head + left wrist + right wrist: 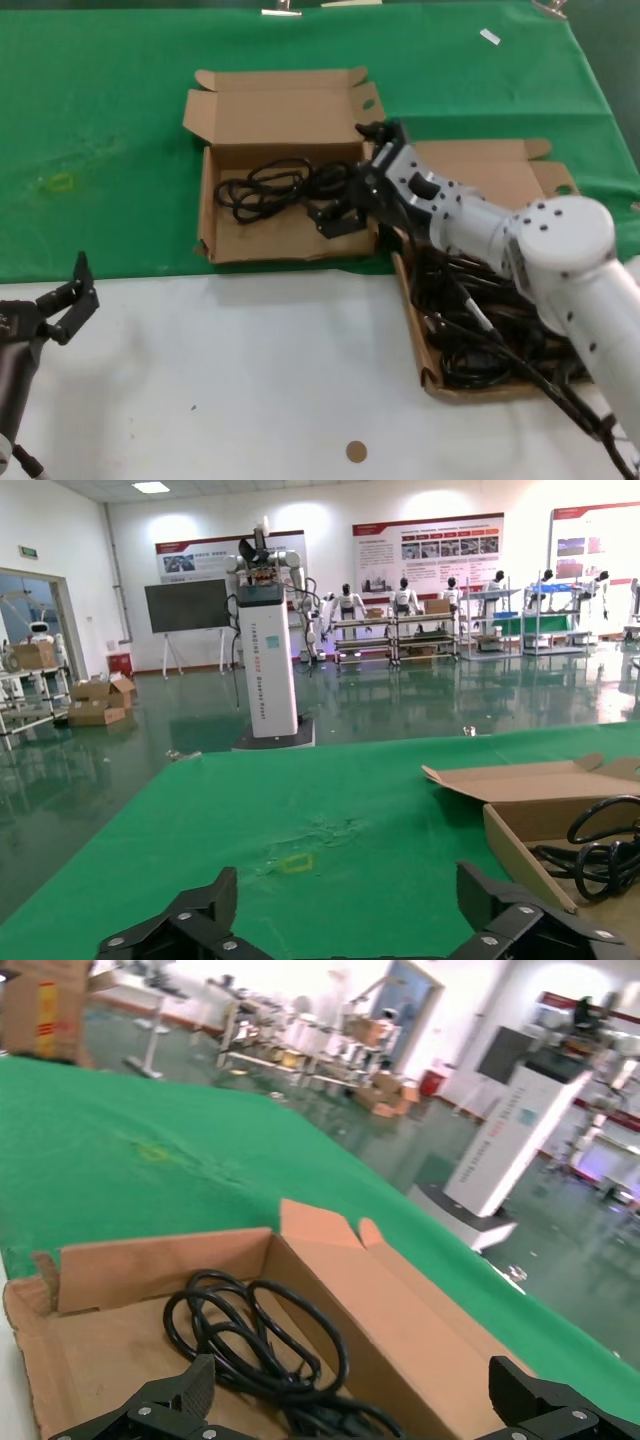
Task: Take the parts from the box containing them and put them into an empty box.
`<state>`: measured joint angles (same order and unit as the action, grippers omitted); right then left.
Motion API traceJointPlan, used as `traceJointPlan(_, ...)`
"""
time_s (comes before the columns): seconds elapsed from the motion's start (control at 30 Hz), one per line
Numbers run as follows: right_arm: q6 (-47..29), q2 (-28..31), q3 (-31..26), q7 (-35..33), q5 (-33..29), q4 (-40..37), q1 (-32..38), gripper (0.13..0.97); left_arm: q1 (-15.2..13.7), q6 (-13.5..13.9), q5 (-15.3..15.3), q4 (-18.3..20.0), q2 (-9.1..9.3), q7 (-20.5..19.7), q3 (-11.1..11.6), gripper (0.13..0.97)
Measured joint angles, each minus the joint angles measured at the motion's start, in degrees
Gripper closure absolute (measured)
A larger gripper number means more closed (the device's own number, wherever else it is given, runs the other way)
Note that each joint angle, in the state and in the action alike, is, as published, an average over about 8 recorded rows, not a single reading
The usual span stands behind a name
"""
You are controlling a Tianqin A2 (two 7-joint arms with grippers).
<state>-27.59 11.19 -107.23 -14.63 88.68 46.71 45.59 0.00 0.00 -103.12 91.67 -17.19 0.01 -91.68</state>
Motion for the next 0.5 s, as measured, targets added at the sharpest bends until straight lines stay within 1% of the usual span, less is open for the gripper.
traceJointPlan(0.07,1.35,0.29,0.76,0.71,0.71,2.2,-2.23,0.129,0.0,0.0,0.0,0.0,0.0,0.0,0.0,0.452)
traceJointPlan(0.33,6.63,1.44,3.73,3.52,3.47,10.78,-10.97,0.129,0.0,0.0,-0.01,0.0,0.0,-0.01,0.0,0.273)
traceJointPlan(0.37,7.3,1.59,4.11,3.87,3.82,11.87,-12.08,0.129,0.0,0.0,-0.01,0.0,0.0,-0.02,0.0,0.273)
traceJointPlan(0.5,9.97,2.17,5.61,5.29,5.22,16.23,-16.5,0.129,0.0,0.0,-0.01,0.0,0.0,-0.02,0.0,0.22)
